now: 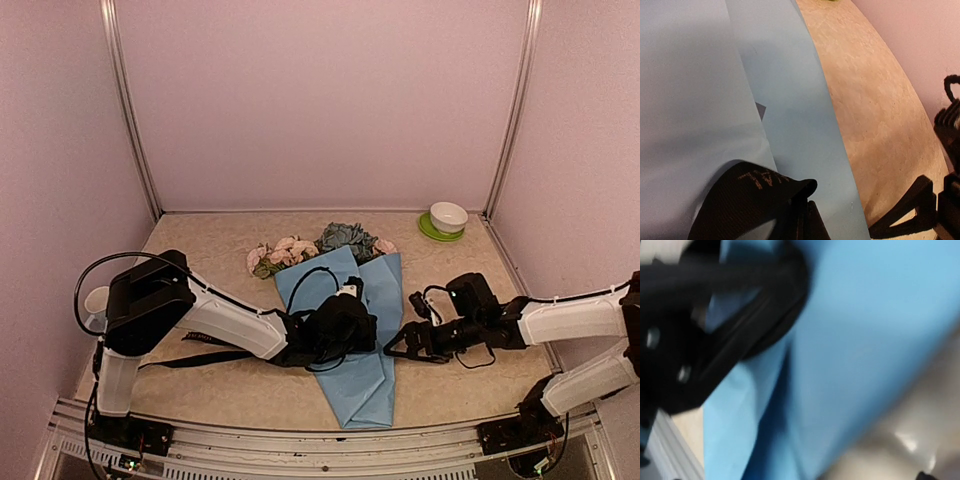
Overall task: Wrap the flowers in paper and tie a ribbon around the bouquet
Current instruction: Place the ribbon in the folded bouquet.
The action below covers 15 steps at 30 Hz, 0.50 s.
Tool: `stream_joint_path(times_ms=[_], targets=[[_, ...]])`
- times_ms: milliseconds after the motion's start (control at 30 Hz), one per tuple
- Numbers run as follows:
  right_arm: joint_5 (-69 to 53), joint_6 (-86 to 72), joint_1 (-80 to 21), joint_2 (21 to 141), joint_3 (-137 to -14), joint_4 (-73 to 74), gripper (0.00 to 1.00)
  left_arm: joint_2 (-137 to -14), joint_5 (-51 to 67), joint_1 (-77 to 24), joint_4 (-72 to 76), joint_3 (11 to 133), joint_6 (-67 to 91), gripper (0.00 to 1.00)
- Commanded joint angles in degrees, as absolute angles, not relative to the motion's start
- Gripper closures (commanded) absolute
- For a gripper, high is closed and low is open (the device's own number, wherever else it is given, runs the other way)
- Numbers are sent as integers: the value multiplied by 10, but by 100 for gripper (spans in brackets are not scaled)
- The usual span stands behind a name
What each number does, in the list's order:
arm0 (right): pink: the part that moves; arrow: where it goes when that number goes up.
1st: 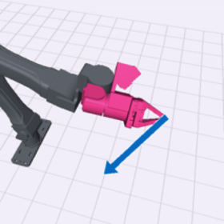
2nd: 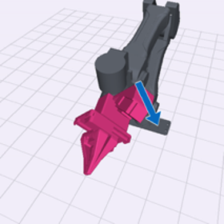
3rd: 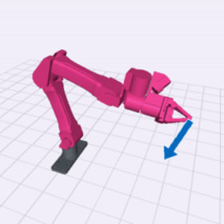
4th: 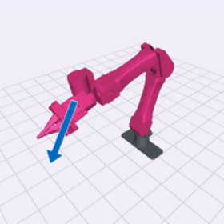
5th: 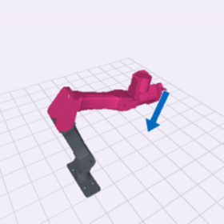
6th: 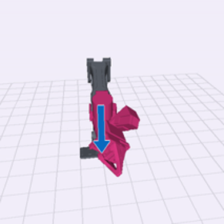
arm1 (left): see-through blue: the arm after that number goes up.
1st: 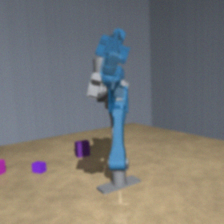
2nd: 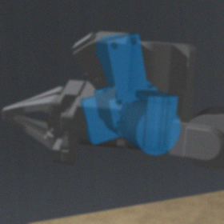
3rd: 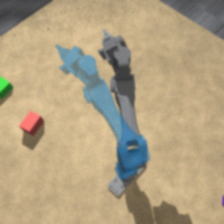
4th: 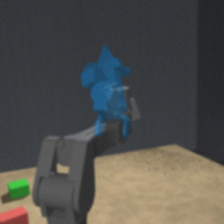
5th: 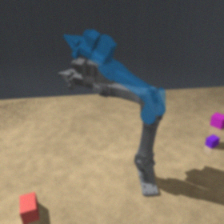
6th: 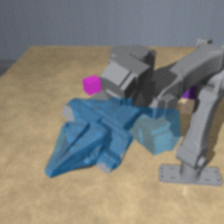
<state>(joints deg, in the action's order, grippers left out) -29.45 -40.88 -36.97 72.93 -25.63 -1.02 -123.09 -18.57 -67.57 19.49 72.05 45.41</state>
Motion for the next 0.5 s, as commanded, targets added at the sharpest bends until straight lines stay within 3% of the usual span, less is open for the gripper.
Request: stream_joint_path(times_ms=[0,267,400,467], targets=[[-347,-426,-415,785,-260,-67,0,-1244,-179,-673,182,719,459,100],[-393,-462,-420,856,-253,-183,14,-1239,-189,-673,178,716,456,100],[-409,-463,-424,886,-265,-200,37,-1233,-198,-671,177,715,449,100],[-417,-469,-424,889,-259,-213,60,-1229,-201,-670,177,714,440,100]])
